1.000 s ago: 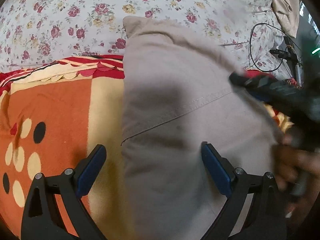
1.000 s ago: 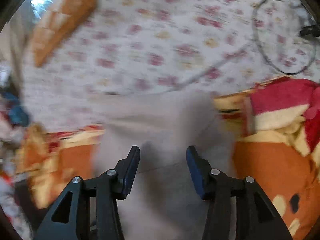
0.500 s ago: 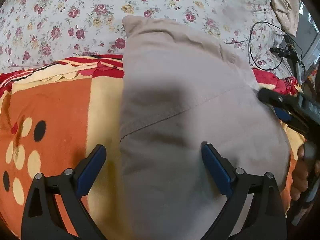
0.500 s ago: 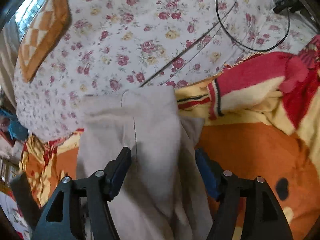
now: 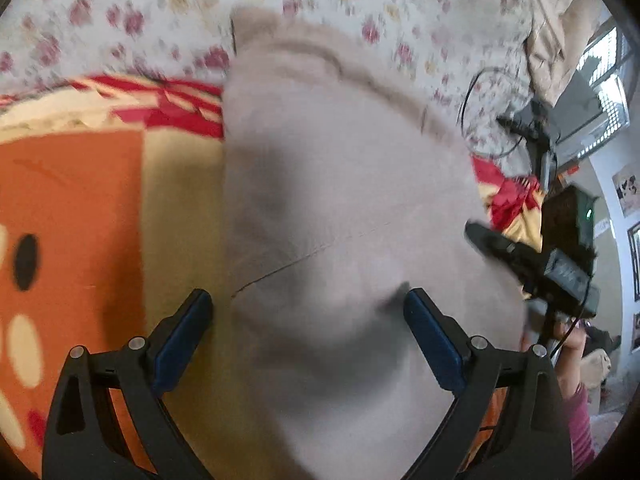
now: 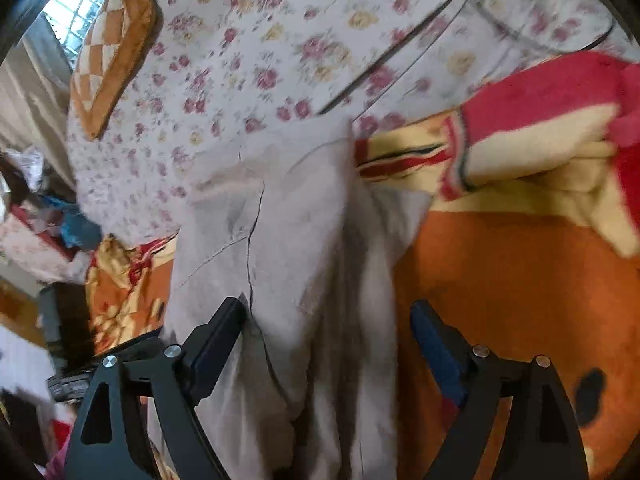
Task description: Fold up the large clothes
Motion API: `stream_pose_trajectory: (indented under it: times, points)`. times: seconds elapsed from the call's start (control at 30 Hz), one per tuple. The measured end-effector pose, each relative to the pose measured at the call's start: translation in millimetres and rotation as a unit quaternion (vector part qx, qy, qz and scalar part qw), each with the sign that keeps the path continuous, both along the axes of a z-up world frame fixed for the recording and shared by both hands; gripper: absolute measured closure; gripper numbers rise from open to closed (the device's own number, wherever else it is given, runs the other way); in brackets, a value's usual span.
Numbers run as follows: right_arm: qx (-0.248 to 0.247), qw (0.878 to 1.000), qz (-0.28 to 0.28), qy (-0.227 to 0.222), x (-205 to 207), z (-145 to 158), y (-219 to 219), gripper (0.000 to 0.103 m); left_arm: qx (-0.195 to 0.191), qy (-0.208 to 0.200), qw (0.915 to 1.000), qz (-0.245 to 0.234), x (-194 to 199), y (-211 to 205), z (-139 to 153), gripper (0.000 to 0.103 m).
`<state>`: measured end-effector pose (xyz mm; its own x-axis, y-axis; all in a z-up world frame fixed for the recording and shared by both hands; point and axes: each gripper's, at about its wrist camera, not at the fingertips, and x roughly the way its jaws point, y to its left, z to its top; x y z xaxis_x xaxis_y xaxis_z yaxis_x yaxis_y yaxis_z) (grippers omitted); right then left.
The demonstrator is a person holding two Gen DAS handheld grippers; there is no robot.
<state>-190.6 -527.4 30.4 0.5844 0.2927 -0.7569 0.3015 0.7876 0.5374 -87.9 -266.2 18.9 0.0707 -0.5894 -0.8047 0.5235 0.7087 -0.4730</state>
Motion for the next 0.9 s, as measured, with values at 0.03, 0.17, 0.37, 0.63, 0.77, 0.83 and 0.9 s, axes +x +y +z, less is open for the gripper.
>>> stream_pose_trajectory:
  times: [0.03,0.17,0.37,0.63,0.77,0.83,0.9]
  points:
    - [0.016,1.0,0.011,-0.003,5.3,-4.8,-0.4,0.016,-0.004,-0.006,1.0,-0.001,-0.9,-2.2,-1.2,0.001]
    - [0.059,0.998,0.024,-0.01,15.4,-15.0,0.3,0.032,-0.01,-0.023,0.9994,-0.022,-2.7,-13.8,8.3,0.013]
    - [0.04,0.998,0.021,-0.052,2.0,27.8,22.0,0.072,-0.052,-0.039,0.9972,-0.037,-9.7,7.6,62.8,0.072]
    - [0.12,0.988,0.07,-0.072,-33.7,55.8,85.9,0.072,0.005,-0.067,0.9962,-0.055,-59.8,91.8,107.3,0.071]
    - [0.069,0.994,0.081,-0.018,-41.4,25.5,125.2,0.042,0.06,-0.046,0.9969,-0.021,-65.5,112.1,64.5,0.05]
    - [0.035,0.997,0.066,0.01,-42.7,20.3,128.4,0.035,0.066,-0.053,0.9964,0.005,-70.3,120.1,57.4,0.037]
    - [0.024,0.999,0.042,-0.005,-50.0,39.6,123.1,0.035,0.073,-0.088,0.9931,0.027,-75.1,124.2,65.4,0.032]
